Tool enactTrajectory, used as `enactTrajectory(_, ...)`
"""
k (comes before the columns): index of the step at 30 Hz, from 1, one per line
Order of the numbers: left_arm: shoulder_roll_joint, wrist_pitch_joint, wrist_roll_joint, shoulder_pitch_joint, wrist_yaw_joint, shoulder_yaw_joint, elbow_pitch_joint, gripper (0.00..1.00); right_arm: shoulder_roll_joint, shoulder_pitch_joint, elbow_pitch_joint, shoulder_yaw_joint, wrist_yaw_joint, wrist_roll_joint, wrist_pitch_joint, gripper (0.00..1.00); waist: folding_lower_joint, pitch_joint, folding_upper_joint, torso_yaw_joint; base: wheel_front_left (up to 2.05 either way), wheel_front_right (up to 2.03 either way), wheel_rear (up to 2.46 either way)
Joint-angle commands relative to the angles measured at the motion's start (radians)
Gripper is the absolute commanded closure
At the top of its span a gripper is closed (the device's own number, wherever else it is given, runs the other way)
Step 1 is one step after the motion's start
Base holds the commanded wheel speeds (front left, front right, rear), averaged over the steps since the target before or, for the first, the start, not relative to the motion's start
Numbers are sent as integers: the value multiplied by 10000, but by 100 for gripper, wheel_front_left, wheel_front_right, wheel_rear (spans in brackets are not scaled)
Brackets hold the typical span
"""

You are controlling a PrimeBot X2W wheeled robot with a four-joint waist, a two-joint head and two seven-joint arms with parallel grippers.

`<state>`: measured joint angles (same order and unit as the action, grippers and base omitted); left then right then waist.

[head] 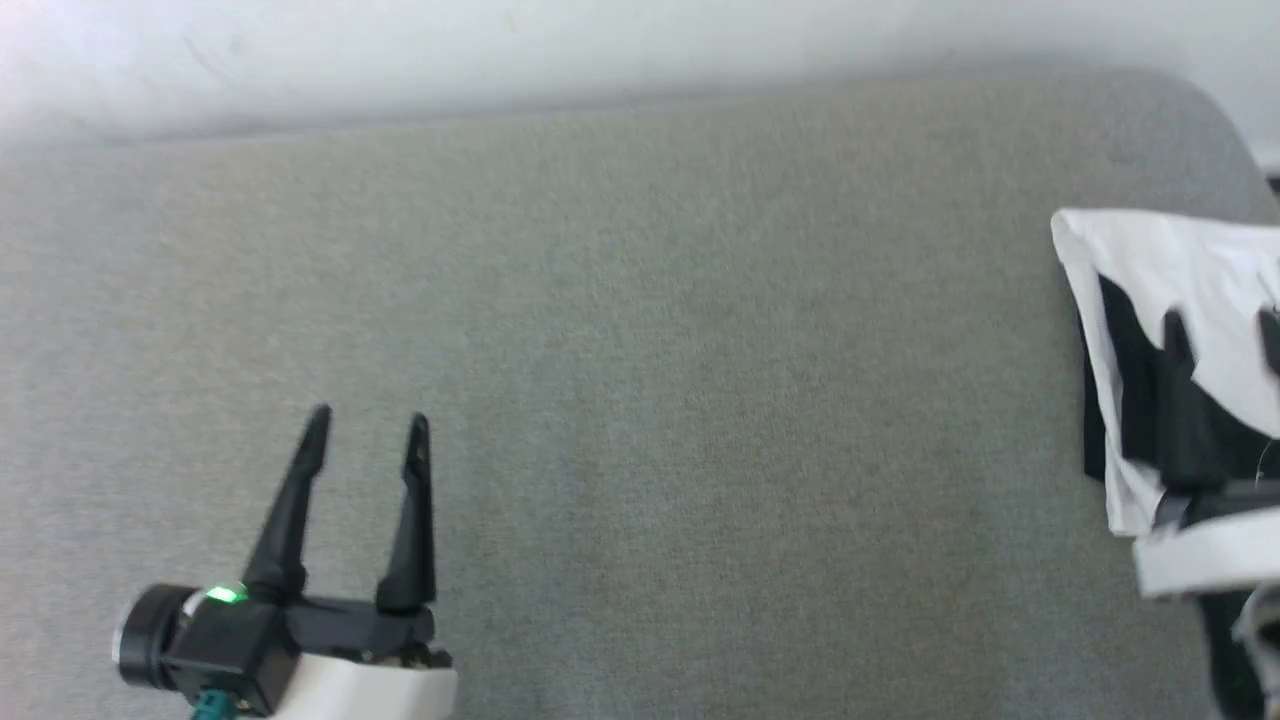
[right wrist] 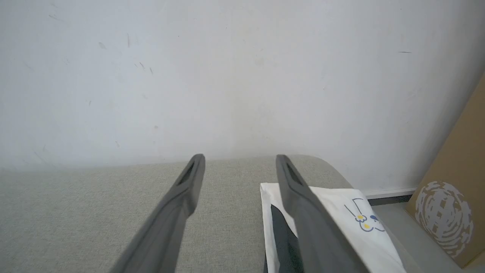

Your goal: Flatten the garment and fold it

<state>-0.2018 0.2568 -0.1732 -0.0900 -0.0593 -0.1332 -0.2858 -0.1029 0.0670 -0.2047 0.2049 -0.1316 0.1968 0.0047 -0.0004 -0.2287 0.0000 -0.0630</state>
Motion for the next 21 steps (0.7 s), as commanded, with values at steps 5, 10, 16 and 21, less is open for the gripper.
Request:
enactTrajectory(5,272,49,73,-530,266,-154,522,0,387,-1133,108,-376,9,-719,-1104,0,4,1137,0,298,0,0,0)
enactTrajectory(10,564,49,122,-1096,45,95,897,0,512,-1980,588,-561,9,-1346,-1733,0,4,1569,0,298,0,0,0)
enactTrajectory(16,781,49,194,-1842,-208,596,968,0,523,-2492,1148,-649,9,-1067,-2152,0,4,1926,0,397,0,0,0)
enactTrajectory(21,923,49,244,-2180,-177,786,933,0,524,-2687,1275,-634,9,-1108,-2314,0,4,2067,0,555,0,0,0)
